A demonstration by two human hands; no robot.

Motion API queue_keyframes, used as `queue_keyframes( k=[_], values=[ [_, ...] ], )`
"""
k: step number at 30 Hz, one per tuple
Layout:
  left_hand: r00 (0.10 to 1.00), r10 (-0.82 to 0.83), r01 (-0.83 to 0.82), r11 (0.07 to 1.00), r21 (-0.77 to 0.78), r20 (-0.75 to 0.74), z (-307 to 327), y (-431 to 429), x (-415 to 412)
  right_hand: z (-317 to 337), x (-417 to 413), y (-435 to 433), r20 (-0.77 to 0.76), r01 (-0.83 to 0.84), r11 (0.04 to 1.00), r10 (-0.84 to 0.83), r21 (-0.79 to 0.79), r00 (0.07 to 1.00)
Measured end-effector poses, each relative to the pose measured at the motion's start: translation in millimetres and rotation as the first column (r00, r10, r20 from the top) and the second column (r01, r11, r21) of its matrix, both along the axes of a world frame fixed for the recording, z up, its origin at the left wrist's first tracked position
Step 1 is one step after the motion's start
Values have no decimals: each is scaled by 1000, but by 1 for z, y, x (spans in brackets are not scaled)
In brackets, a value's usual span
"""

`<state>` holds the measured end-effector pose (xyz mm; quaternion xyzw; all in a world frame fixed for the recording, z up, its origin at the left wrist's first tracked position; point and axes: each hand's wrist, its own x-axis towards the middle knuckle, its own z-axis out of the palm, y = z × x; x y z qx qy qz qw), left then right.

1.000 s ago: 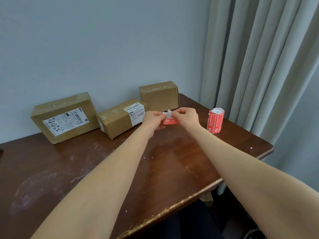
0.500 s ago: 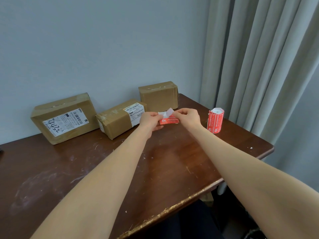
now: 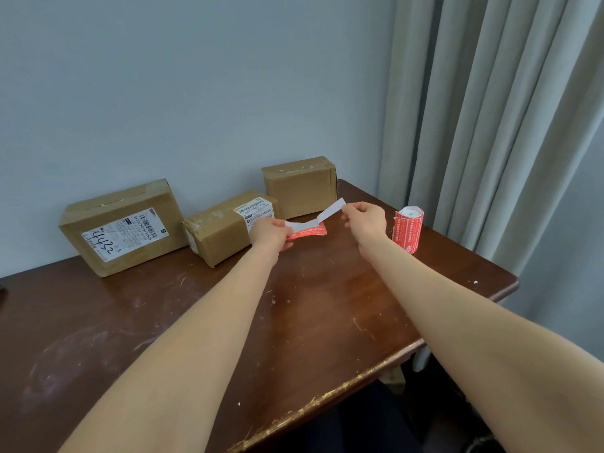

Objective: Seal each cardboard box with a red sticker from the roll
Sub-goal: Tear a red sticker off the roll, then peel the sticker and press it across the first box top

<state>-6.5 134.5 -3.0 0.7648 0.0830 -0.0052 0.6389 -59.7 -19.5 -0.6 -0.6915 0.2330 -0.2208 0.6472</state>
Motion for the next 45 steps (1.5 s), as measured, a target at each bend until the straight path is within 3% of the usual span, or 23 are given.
queue_keyframes(
  k=[8,16,21,26,31,36,38,40,45],
  values=[
    [999,23,-21,998,54,-40,1,7,-6,4,1,0,72,84,994,-89,64,993],
    [908,-314,326,945,-4,-277,5,-14,-35,6,2,5,64,70,995,-74,70,995],
    [849,-374,420,906,49,-372,2,-32,-44,6,1,7,53,42,997,-46,72,998],
    [859,-378,433,896,96,-347,10,-23,-49,7,3,12,58,-3,997,-1,76,998],
    [939,-287,309,946,97,-189,24,2,-45,12,11,31,67,-88,991,81,103,994],
    [998,-57,53,991,125,34,36,38,-20,23,34,52,74,-232,957,222,173,972],
    [983,45,-99,944,316,175,41,56,-7,26,44,61,74,-287,940,278,186,958],
    [948,147,-270,841,469,283,44,76,2,28,54,69,63,-326,925,320,193,945],
    [900,356,-436,752,495,253,36,108,26,23,83,84,8,-406,905,409,130,913]
  ],
)
